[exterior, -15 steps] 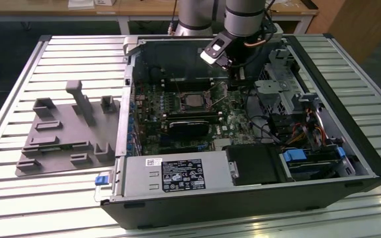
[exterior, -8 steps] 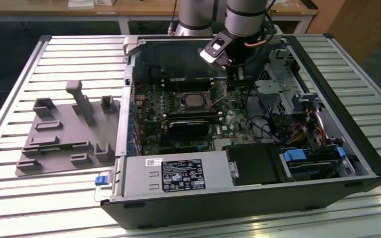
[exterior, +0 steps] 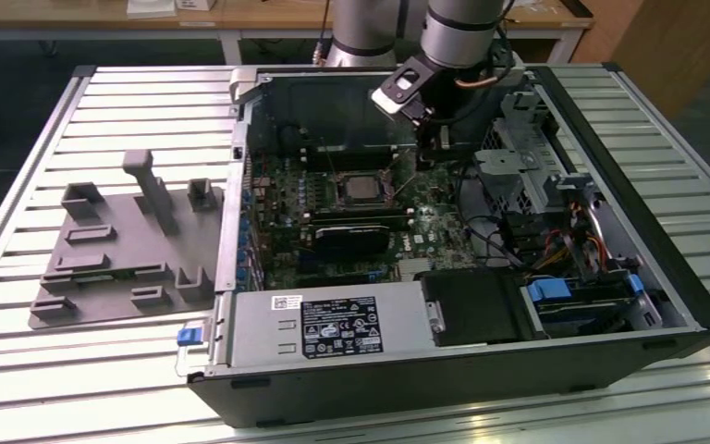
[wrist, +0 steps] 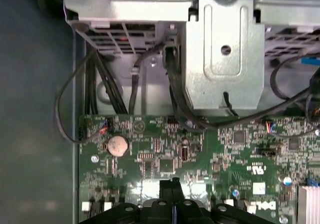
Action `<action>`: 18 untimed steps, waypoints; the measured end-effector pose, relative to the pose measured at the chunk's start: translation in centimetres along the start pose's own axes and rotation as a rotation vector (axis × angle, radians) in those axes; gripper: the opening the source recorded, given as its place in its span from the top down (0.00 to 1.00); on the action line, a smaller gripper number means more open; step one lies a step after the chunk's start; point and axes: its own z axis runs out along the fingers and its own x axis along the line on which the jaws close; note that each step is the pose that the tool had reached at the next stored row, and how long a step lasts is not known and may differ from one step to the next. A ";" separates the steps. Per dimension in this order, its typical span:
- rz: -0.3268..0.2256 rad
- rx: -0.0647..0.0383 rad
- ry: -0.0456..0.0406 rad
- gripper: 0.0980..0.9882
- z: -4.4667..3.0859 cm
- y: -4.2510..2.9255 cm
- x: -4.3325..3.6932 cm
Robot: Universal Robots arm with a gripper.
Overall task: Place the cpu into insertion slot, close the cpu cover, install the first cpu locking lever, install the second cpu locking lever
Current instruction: 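Close the cpu cover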
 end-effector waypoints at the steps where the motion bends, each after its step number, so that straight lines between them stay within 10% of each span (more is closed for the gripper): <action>1: 0.000 0.011 -0.0004 0.99 0.01 0.01 0.00; 7: -0.001 0.066 -0.0028 0.99 0.03 0.08 0.00; 18: -0.001 0.067 -0.0025 0.99 0.05 -0.53 -0.01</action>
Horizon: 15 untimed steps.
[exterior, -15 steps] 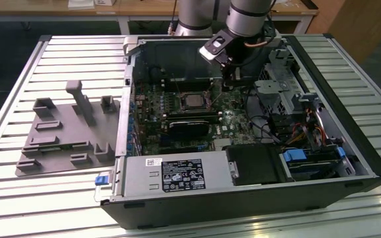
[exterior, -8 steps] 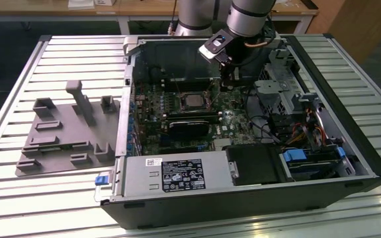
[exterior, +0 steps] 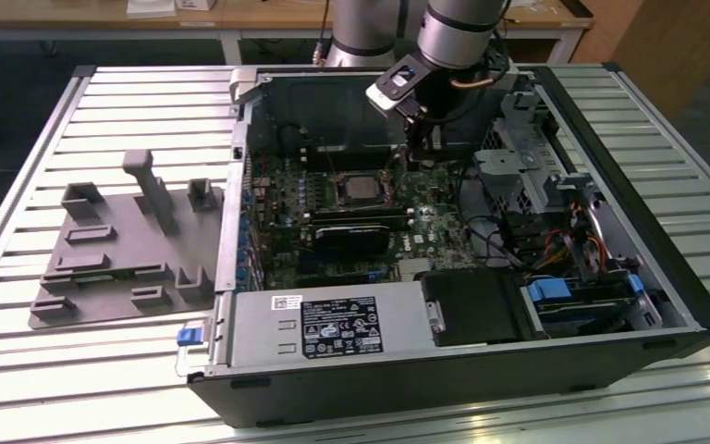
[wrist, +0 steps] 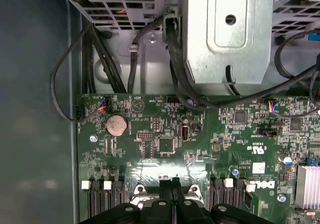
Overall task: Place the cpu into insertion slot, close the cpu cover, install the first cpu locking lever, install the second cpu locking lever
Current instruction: 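Close the cpu cover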
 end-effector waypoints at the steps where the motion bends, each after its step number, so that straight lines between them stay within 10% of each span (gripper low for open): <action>1: 0.000 0.000 0.0000 0.99 0.01 -0.11 0.00; 15: 0.000 0.000 -0.0001 0.99 0.22 -2.39 -0.04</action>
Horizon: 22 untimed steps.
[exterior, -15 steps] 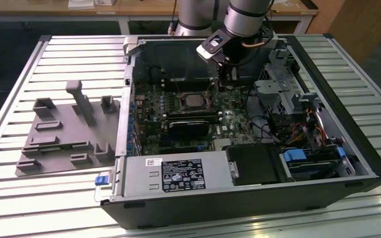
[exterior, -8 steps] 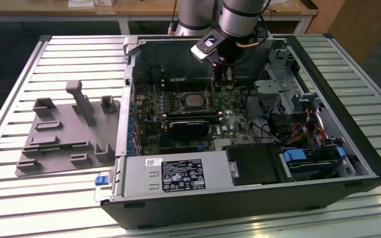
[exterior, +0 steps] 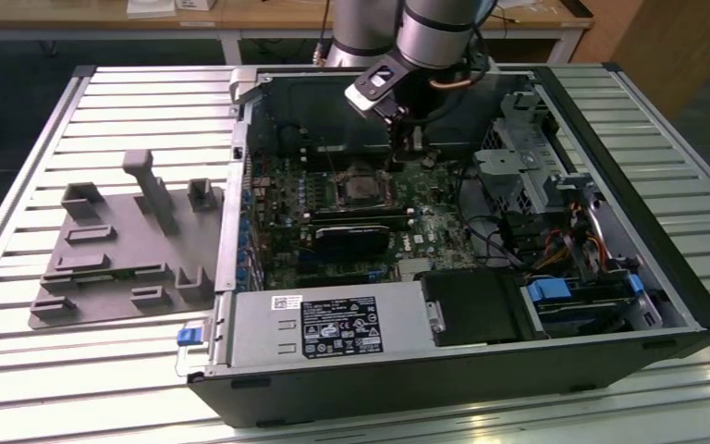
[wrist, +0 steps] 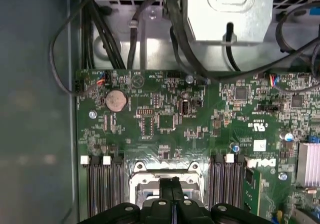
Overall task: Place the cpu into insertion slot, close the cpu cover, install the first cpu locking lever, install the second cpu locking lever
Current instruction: 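Close the cpu cover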
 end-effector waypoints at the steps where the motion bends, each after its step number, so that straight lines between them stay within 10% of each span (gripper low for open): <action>1: 0.000 0.000 0.0001 0.99 0.01 -0.12 0.00; 10: 0.000 -0.006 0.0000 0.99 0.14 -0.83 -0.01; 22: -0.001 -0.086 0.0013 0.99 0.79 -2.71 -0.10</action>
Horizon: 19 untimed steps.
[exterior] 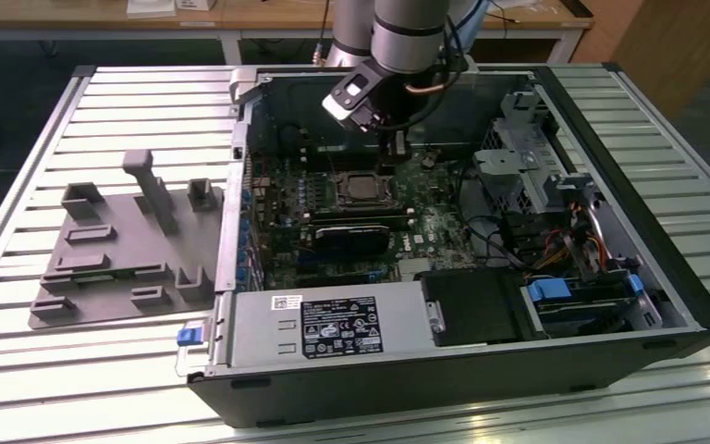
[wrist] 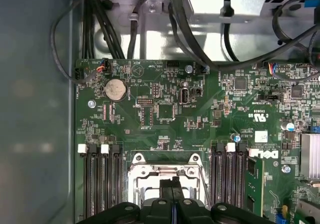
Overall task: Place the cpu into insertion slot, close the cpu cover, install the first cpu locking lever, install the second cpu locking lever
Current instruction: 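Close the cpu cover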
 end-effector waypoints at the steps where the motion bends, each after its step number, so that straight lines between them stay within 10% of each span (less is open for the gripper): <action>1: 0.000 -0.006 0.0002 0.99 0.03 -0.19 -0.01; 6: 0.000 -0.025 0.0004 0.99 0.13 -1.43 -0.05; 19: 0.000 -0.031 0.0003 0.99 0.26 -3.23 -0.10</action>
